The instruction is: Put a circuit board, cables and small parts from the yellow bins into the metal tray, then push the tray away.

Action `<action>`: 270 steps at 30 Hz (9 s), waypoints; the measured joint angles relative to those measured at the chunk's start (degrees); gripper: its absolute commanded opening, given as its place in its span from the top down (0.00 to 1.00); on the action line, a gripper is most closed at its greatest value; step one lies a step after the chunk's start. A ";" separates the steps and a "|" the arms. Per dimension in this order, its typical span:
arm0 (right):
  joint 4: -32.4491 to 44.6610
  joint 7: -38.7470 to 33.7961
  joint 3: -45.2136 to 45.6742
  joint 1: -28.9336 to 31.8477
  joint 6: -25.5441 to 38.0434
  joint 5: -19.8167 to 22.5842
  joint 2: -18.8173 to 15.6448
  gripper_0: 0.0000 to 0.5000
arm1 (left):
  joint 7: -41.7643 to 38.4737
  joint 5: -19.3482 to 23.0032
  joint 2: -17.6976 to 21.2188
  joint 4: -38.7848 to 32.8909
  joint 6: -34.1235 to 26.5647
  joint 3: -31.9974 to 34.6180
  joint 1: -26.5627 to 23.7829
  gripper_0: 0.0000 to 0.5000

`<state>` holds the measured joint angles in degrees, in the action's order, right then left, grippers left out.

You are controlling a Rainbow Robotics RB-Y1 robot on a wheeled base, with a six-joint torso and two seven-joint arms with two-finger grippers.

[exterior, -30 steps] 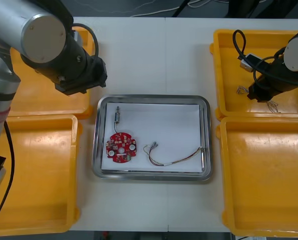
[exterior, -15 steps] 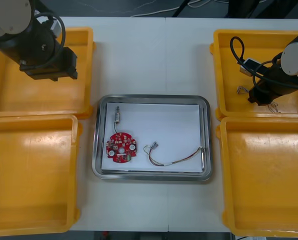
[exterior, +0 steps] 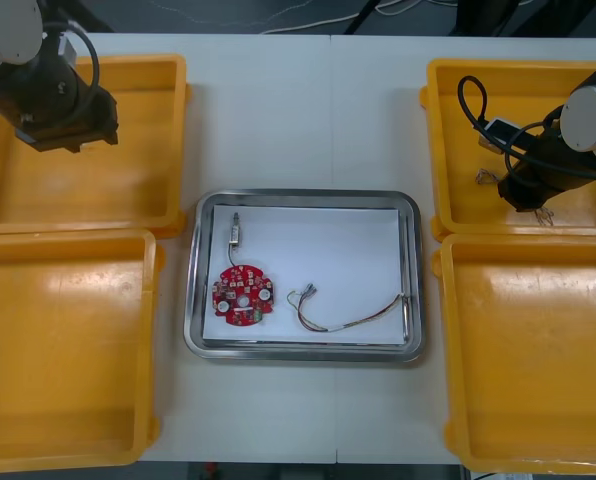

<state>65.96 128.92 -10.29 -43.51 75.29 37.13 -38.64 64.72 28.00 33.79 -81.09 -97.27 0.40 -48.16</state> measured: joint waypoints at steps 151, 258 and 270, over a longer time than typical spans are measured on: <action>32.20 -27.92 -25.30 -8.02 17.13 9.42 6.13 0.00 | 5.94 3.36 2.49 -2.51 18.50 0.39 18.11 0.94; 51.57 -56.82 23.75 31.47 30.26 7.04 -3.91 0.00 | 40.77 6.65 3.24 23.56 23.92 -5.02 0.38 1.00; 54.08 -56.82 24.02 32.89 30.26 6.96 -3.91 0.00 | 40.77 7.21 3.24 12.71 6.45 0.65 0.38 1.00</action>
<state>120.04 72.11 13.72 -10.62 105.55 44.09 -42.54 105.49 35.21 37.03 -68.38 -90.82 1.05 -47.78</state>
